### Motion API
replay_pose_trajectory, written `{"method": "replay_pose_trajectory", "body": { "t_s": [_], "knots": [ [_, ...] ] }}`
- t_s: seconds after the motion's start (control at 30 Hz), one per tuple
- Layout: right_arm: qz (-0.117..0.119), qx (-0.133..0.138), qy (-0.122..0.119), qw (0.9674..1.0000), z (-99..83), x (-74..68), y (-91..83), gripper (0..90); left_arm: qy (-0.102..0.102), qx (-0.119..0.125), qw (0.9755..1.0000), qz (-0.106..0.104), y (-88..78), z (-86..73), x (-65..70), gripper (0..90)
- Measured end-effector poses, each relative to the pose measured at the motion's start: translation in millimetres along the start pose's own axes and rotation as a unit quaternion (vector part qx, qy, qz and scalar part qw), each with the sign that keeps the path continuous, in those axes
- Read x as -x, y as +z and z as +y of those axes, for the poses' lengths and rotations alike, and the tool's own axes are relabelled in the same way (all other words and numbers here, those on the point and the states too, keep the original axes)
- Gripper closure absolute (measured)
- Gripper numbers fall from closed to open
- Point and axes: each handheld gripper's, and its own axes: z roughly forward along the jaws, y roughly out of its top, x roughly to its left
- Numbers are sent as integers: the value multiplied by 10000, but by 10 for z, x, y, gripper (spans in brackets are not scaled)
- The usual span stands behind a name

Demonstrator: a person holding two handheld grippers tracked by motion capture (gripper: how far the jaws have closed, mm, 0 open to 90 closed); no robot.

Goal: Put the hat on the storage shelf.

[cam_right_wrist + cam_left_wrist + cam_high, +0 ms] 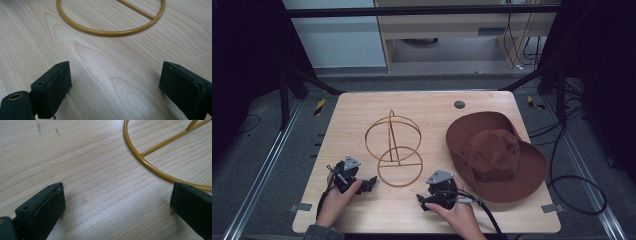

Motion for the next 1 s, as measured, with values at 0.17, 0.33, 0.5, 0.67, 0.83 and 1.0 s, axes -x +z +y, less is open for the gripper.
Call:
{"method": "replay_pose_trajectory", "body": {
  "t_s": [0.17, 0.33, 0.5, 0.67, 0.83, 1.0],
  "knots": [
    [-6, 11, 5, 10000, 1, -1, 4, 103, 2, -2, 10000, 0, 0, 0, 0, 0],
    [57, -4, -42, 10000, 8, 17, 8, 101, 0, -1, 10000, -2, 2, 2, 0, 0],
    [53, -31, -36, 10000, 15, 12, 10, 95, -8, 4, 10000, 3, 1, 0, 3, 0],
    [114, -194, -246, 9994, 164, -13, -200, 90, -1, -1, 10000, 0, -1, -1, 3, 0],
    [130, -152, -332, 9993, 403, 51, -533, 79, -3, 0, 10000, 1, -1, -1, 4, 0],
    [-69, -87, -321, 9994, 686, 273, -928, 72, -16, 14, 10000, 7, -5, -6, 12, 0]
  ]
}}
